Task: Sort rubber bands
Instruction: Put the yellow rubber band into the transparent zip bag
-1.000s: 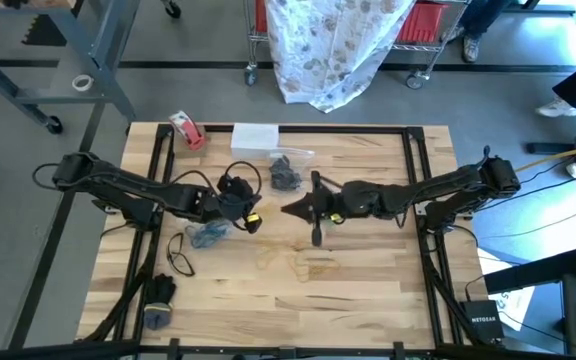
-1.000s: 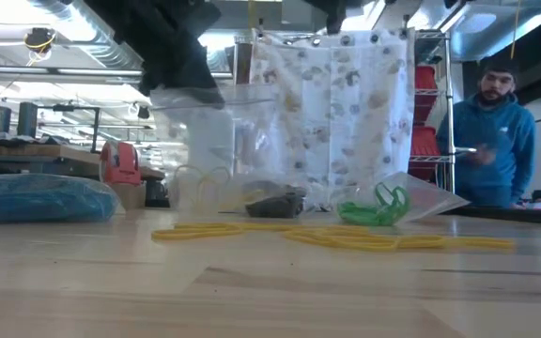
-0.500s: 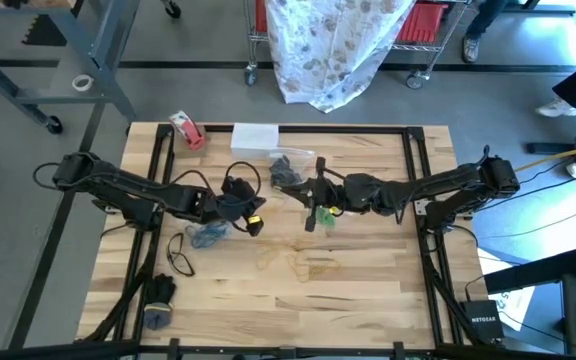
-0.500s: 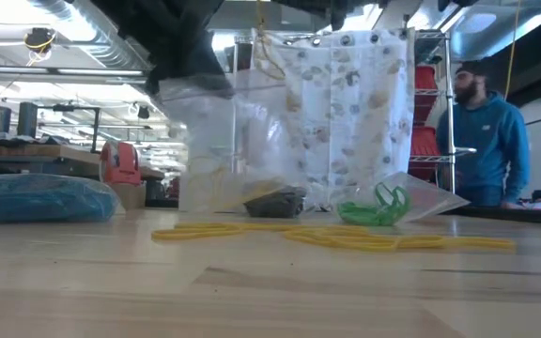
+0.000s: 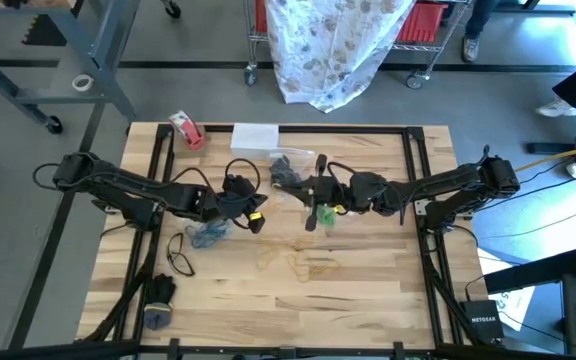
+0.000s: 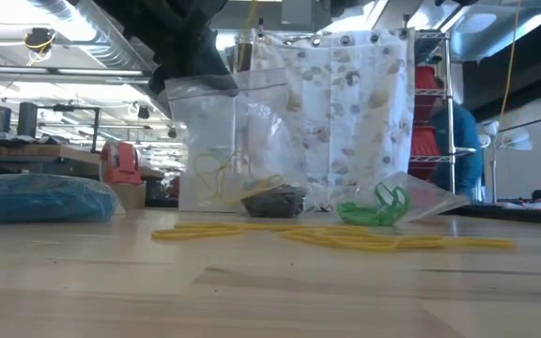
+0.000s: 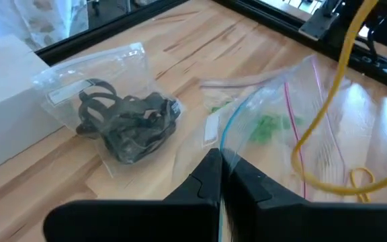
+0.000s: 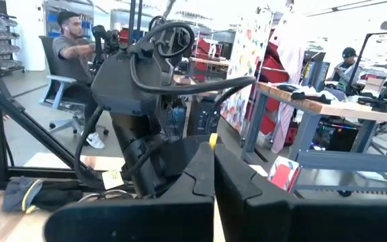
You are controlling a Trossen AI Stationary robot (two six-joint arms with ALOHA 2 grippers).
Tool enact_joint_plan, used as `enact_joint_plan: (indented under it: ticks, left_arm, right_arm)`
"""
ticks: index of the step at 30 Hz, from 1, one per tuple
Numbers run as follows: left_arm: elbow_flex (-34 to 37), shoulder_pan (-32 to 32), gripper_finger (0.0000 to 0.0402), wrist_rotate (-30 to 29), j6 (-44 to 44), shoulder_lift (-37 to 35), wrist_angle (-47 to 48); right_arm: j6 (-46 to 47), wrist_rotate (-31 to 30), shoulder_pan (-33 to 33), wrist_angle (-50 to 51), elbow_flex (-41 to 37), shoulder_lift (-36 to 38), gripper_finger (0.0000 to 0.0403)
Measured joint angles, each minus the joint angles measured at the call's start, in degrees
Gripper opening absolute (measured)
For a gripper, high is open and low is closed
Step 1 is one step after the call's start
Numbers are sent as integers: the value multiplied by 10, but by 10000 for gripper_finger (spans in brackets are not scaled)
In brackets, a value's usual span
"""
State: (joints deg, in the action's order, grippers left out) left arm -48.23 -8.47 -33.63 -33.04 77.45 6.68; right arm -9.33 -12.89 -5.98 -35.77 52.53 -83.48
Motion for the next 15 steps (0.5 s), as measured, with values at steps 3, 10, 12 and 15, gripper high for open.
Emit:
enact_joint_plan:
  ticks: [3, 10, 12, 15]
  left_arm:
    - [0, 0, 1, 0, 0, 0, -2]
    - [0, 0, 1, 0, -27, 0, -5]
    - [0, 0, 1, 0, -31, 0, -7]
    - [0, 0, 1, 0, -37, -1, -20]
  right_arm:
    - [-2, 0, 0, 15, 0, 0, 1]
    - [-2, 0, 0, 96, 0, 0, 1]
    - [-2, 0, 0, 127, 0, 0, 1]
    - [-1, 0, 0, 150, 0, 0, 1]
